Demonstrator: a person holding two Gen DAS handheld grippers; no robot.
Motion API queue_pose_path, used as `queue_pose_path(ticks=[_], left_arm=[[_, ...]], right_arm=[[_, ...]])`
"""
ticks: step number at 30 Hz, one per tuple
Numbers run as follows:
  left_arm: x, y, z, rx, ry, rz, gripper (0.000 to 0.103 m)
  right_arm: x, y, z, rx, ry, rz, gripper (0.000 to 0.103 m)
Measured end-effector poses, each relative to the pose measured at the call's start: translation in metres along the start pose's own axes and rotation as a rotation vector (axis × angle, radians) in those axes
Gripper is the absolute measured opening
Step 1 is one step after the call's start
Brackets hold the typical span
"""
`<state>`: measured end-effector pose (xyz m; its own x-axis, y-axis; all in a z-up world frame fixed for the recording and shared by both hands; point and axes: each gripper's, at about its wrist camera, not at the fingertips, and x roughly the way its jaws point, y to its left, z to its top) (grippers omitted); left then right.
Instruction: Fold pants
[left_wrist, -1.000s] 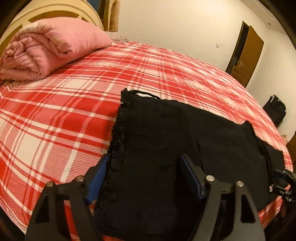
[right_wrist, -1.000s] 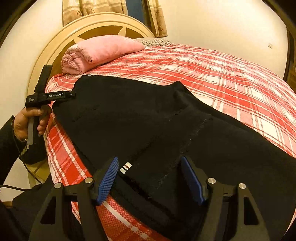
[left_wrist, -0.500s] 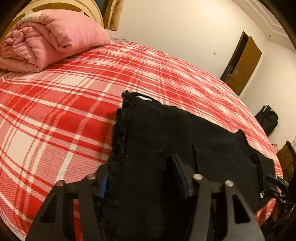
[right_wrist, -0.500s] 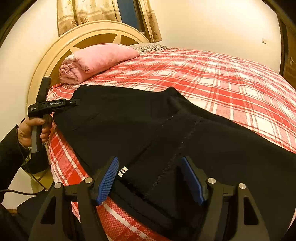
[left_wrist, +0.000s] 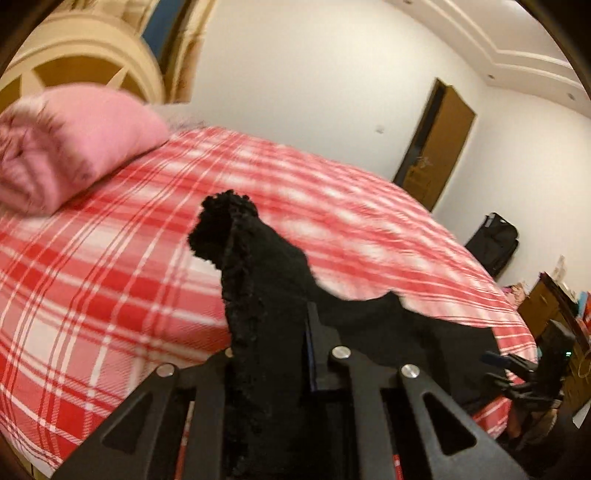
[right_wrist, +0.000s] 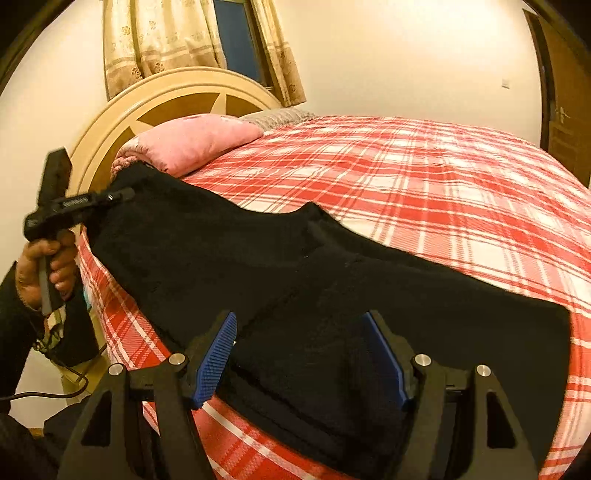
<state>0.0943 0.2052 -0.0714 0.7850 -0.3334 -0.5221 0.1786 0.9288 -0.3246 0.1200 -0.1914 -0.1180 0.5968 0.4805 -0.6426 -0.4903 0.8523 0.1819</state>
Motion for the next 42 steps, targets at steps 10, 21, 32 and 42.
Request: queue_pose_path(ticks=[10, 21, 32, 42], left_arm=[[0.012, -0.13, 0.022, 0.156, 0.038, -0.168, 0.013], [0.098, -0.285, -0.031, 0.381, 0.245, -0.286, 0.012], [0.152, -0.338, -0.087, 0.481, 0.355, -0.255, 0.019], [0.09, -0.312, -0.069, 0.543, 0.16, -0.195, 0.08]], right_arm=[[-0.059, -0.051, -0.003, 0.032, -0.056, -0.119, 0.072], [-0.104, -0.14, -0.034, 0.244, -0.09, -0.229, 0.072], [-0.102, -0.191, -0.047, 0.479, -0.078, -0.221, 0.072], [-0.095, -0.179, -0.041, 0.519, -0.093, -0.02, 0.076]])
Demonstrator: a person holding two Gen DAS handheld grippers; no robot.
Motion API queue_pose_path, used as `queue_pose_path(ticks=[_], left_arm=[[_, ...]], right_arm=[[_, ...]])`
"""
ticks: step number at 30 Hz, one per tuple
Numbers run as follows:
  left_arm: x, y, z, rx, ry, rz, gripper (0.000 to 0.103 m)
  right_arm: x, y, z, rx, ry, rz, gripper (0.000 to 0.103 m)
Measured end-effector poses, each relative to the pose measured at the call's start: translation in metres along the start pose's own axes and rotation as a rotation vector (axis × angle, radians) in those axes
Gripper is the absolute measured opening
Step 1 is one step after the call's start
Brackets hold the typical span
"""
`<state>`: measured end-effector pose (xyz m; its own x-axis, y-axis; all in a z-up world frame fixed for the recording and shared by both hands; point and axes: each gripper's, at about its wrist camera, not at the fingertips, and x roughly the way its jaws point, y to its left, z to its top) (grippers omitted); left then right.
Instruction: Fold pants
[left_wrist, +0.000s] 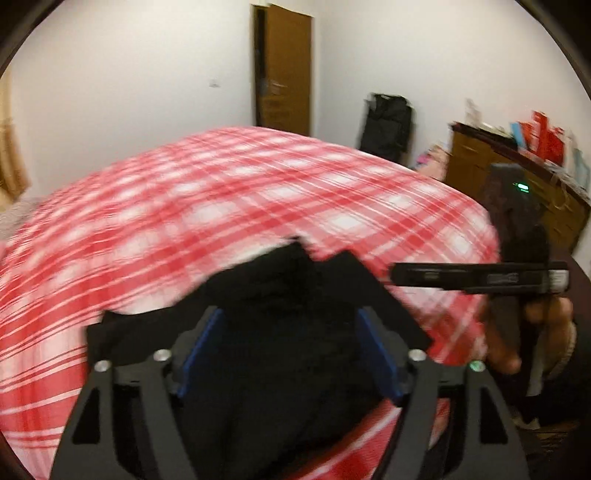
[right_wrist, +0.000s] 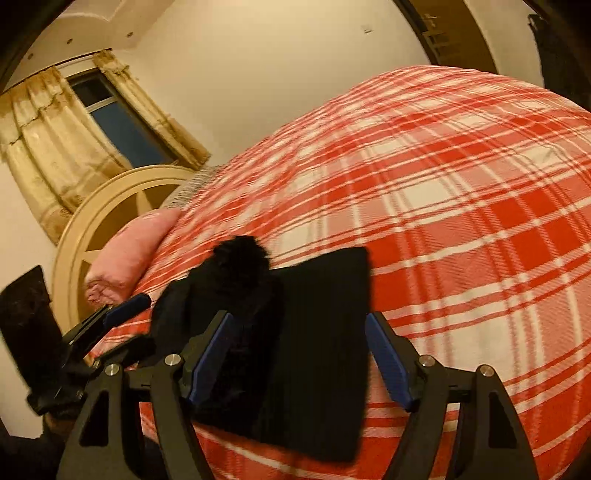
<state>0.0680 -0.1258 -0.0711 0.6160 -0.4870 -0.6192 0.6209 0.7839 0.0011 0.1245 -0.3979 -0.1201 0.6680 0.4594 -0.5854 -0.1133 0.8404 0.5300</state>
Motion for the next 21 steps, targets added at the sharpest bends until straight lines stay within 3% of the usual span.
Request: queue_pose_path(ticks=[3, 6, 12, 14, 15, 16, 19, 21], left_arm=[[-0.006, 0.036, -0.01, -0.043, -0.005, 0.124, 0.091], [-0.002, 0.073, -0.022, -0.118, 0.03, 0.218, 0.091], [0.007, 0.115, -0.042, -0.253, 0.057, 0.266, 0.091], [0.013, 0.122, -0.046, -0.275, 0.063, 0.264, 0.091], [0.017, 0.124, -0.047, -0.284, 0.07, 0.267, 0.091], [0.021, 0.128, -0.049, -0.294, 0.079, 0.265, 0.091], [0.023, 0.136, -0.049, -0.337, 0.095, 0.262, 0.091], [0.017, 0.139, -0.045, -0.353, 0.076, 0.262, 0.091]], right_arm=[[0.01, 0.014, -0.002, -0.021, 0.037, 0.022, 0.077], [0.032, 0.029, -0.003, -0.048, 0.09, -0.002, 0.076], [0.071, 0.044, -0.002, -0.051, 0.188, -0.003, 0.076], [0.08, 0.049, -0.004, -0.06, 0.214, -0.006, 0.063], [0.085, 0.053, -0.006, -0.074, 0.23, 0.0, 0.036], [0.088, 0.061, -0.007, -0.105, 0.241, -0.001, 0.025], [0.077, 0.075, -0.004, -0.145, 0.195, 0.017, 0.01], [0.06, 0.078, 0.001, -0.152, 0.15, 0.049, 0.009]])
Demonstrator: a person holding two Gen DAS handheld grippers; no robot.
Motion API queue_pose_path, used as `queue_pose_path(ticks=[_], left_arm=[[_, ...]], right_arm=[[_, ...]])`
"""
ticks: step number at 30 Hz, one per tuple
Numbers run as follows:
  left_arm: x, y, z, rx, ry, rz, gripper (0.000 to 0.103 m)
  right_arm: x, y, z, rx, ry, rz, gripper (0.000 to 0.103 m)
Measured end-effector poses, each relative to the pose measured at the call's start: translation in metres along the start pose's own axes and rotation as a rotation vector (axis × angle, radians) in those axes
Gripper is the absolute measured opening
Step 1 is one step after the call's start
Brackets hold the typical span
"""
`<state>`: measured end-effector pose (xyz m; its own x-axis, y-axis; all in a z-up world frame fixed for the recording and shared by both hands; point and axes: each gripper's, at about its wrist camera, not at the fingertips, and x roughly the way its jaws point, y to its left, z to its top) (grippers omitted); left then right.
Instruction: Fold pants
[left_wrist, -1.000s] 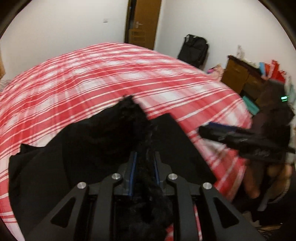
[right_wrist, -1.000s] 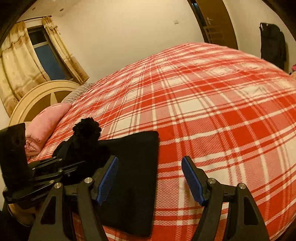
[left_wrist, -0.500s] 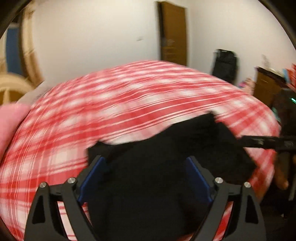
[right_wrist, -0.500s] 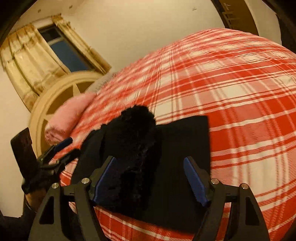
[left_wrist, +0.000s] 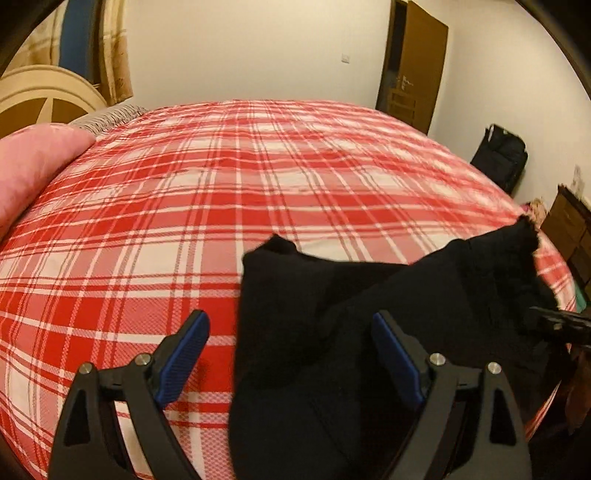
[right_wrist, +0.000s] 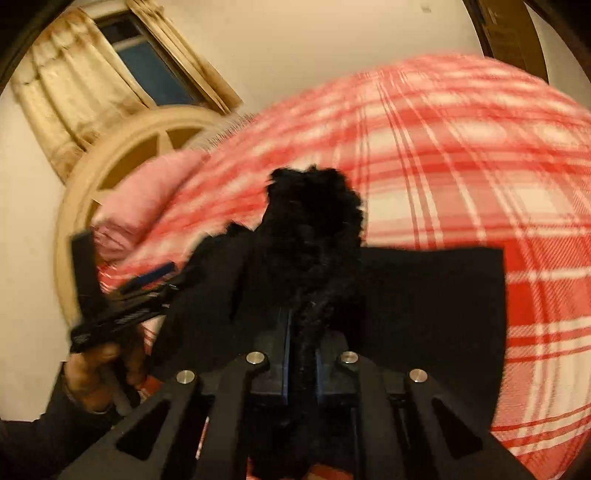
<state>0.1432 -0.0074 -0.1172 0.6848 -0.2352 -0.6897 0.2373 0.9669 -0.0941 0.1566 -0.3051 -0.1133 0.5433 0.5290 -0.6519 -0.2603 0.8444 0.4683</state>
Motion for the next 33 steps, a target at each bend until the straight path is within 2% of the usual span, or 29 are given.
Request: queue_pose_path(ticks=[2, 5, 9, 11, 16, 19, 23, 24, 25, 27, 28, 31, 32, 33], left_arm=[[-0.002, 0.001, 0.004, -0.004, -0.019, 0.006, 0.093], [-0.002, -0.003, 0.009, 0.009, -0.031, 0.017, 0.095], [0.007, -0.011, 0.005, 0.031, -0.02, 0.029, 0.095], [0.013, -0.014, -0.001, 0.03, 0.0, 0.023, 0.095], [0.024, -0.015, -0.003, 0.039, 0.017, 0.047, 0.095], [0.028, -0.01, 0.001, 0.024, 0.021, 0.05, 0.095], [0.03, -0.008, 0.011, 0.024, 0.009, 0.052, 0.095], [0.031, -0.009, 0.013, 0.03, 0.007, 0.056, 0.095], [0.034, -0.011, 0.017, 0.037, 0.004, 0.059, 0.095], [0.042, -0.013, 0.021, 0.041, 0.014, 0.06, 0.095], [0.046, -0.014, 0.021, 0.043, 0.021, 0.062, 0.095], [0.054, -0.017, 0.022, 0.041, 0.042, 0.068, 0.095], [0.053, -0.02, 0.021, 0.045, 0.04, 0.067, 0.095], [0.052, -0.022, 0.021, 0.054, 0.038, 0.071, 0.095]], right_arm=[[-0.019, 0.003, 0.001, -0.022, -0.041, 0.019, 0.009], [-0.037, -0.005, -0.001, -0.028, -0.064, -0.02, 0.009], [-0.037, -0.051, -0.019, 0.096, -0.026, -0.088, 0.009], [-0.032, -0.073, -0.031, 0.155, 0.005, -0.089, 0.009], [-0.028, -0.079, -0.032, 0.177, 0.013, -0.081, 0.009], [-0.03, -0.084, -0.033, 0.185, 0.012, -0.099, 0.016], [-0.034, -0.074, -0.037, 0.1, 0.039, -0.151, 0.023], [-0.039, -0.068, -0.038, 0.062, 0.032, -0.2, 0.031], [-0.046, -0.065, -0.039, 0.041, 0.01, -0.25, 0.04], [-0.062, -0.054, -0.039, 0.005, -0.058, -0.314, 0.042], [-0.068, -0.047, -0.038, -0.018, -0.087, -0.32, 0.042], [-0.079, -0.013, -0.042, -0.162, -0.123, -0.265, 0.042], [-0.076, -0.002, -0.045, -0.215, -0.097, -0.251, 0.042], [-0.066, 0.008, -0.052, -0.266, -0.029, -0.228, 0.042]])
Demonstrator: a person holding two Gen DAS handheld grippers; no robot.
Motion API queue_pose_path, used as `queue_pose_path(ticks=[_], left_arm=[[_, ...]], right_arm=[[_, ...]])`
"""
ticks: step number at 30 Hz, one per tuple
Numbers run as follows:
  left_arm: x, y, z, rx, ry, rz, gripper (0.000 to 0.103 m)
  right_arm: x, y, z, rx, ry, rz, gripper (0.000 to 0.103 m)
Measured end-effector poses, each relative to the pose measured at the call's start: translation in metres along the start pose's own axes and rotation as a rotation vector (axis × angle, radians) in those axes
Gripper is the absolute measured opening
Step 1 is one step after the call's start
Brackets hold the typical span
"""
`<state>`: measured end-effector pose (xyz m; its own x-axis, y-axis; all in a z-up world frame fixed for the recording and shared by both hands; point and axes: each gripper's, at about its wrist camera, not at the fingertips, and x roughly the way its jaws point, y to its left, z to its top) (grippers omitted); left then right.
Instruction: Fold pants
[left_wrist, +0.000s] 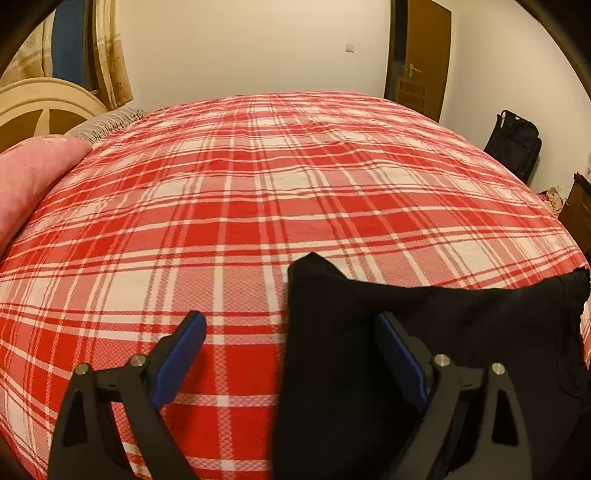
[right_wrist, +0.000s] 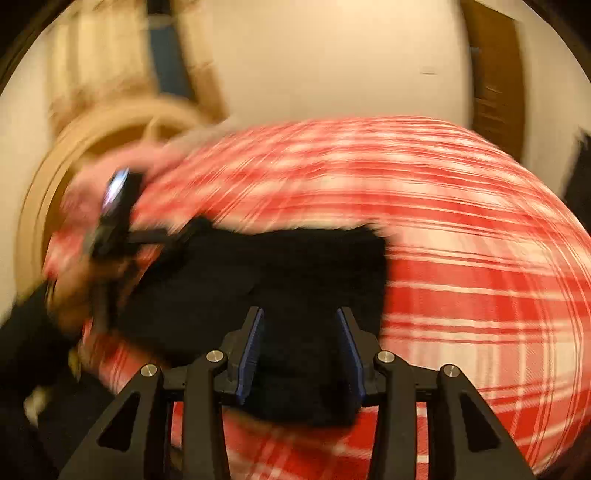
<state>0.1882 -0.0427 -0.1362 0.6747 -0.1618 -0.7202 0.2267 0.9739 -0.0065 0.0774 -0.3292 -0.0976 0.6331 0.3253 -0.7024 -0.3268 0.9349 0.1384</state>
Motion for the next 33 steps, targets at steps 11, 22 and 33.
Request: queue_pose_path(ticks=[11, 22, 33], left_arm=[[-0.066, 0.018, -0.026, -0.011, -0.075, -0.025, 0.097], [-0.056, 0.009, -0.047, -0.02, -0.019, -0.045, 0.097], [-0.05, 0.007, -0.055, -0.013, 0.01, -0.057, 0.097]], right_arm=[[-0.001, 0.015, 0.022, -0.09, 0.059, 0.115, 0.043], [0.1, 0.036, 0.088, -0.003, 0.112, 0.086, 0.045], [0.12, 0.025, 0.088, 0.032, 0.225, 0.074, 0.045]])
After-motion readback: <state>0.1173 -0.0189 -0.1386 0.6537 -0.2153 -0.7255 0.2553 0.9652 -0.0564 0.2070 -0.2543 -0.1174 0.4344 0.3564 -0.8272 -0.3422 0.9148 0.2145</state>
